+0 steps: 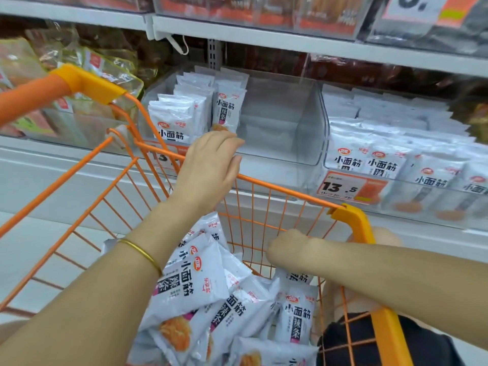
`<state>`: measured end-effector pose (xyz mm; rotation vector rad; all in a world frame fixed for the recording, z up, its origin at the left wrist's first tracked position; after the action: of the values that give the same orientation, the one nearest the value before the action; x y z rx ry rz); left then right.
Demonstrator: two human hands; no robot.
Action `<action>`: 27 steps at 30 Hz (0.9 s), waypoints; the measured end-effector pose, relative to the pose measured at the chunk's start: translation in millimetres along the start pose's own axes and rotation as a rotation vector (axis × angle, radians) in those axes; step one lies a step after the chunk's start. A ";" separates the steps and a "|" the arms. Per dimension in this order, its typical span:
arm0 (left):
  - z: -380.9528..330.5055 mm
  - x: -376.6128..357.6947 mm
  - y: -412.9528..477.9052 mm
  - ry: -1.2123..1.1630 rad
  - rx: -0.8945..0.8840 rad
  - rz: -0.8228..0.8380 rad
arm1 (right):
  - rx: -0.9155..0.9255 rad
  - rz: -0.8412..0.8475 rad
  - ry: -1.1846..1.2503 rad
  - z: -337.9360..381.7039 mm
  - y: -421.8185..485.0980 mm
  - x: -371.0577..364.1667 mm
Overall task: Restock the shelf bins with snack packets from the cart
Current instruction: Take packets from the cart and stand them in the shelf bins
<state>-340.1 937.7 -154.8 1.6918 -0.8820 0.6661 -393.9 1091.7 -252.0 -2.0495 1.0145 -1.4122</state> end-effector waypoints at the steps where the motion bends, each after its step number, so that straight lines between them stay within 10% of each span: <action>1: -0.3 0.5 0.0 -0.005 -0.007 -0.010 | -0.004 -0.002 0.034 0.3 -1.8 0.7; 11: -17.7 8.8 5.3 -0.181 -0.073 -0.098 | -0.183 -0.485 0.314 -49.7 -105.0 79.4; 19: -25.1 6.2 1.1 -0.712 0.219 0.293 | -0.187 -0.945 0.751 -99.5 -130.1 107.5; 23: -17.6 10.5 5.9 -0.873 0.379 0.147 | -0.305 -1.242 1.241 -109.8 -105.5 104.0; 27: -5.8 16.9 10.7 -0.961 0.513 -0.114 | -0.149 -0.905 1.593 -99.0 -81.4 100.2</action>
<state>-339.2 937.6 -134.0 2.5692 -1.3150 -0.0704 -439.2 1069.2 -97.4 -1.0721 0.5024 -3.7050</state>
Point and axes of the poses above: each hand's wrist, its own y-axis towards the middle knuckle, its own x-axis out of the back of the hand, z = x × y, the point moved 2 cm from there along y, towards the middle knuckle, and after that the axes turned 4 degrees about -y, right-handed, at the moved point
